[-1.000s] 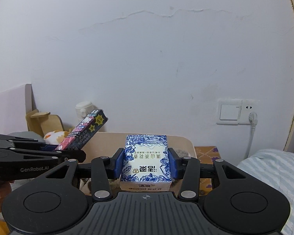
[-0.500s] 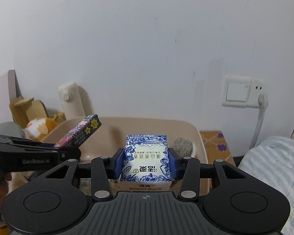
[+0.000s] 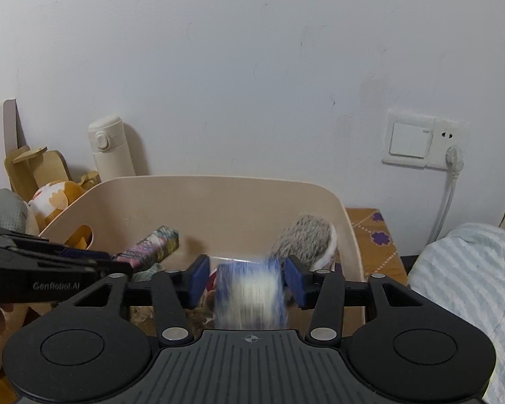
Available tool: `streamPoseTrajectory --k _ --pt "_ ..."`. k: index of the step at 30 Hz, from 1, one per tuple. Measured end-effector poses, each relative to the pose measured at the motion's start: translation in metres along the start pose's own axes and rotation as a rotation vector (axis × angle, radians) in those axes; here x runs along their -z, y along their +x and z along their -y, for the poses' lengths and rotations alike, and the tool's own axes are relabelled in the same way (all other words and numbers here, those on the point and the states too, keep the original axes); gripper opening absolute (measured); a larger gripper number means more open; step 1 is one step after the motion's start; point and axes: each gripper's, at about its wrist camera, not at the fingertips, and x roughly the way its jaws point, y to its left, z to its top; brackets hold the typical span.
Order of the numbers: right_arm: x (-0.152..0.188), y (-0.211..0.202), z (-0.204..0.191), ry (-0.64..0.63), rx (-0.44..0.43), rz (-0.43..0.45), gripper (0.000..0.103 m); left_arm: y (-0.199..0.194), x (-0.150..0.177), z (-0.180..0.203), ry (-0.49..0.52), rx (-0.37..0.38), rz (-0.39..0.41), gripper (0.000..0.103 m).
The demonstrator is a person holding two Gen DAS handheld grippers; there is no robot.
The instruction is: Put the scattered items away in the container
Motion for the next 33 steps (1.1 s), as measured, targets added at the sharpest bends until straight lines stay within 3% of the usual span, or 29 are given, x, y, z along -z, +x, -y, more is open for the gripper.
streamPoseTrajectory --k 2,5,14,33 --pt "0.001 -0.004 0.001 0.005 0.001 0.014 0.072 -0.004 0.003 0.005 0.025 -0.006 0.011 0.058" --pt "0.002 -0.012 0.004 0.011 0.002 0.033 0.084 -0.011 0.007 0.009 0.035 -0.002 0.027 0.075" --pt "0.005 -0.035 0.0 0.024 0.01 0.064 0.098 -0.028 0.01 0.017 0.029 -0.02 0.025 0.081" --pt "0.019 -0.076 -0.009 0.037 0.007 0.064 0.102 -0.078 0.029 0.024 0.011 -0.019 0.061 0.082"
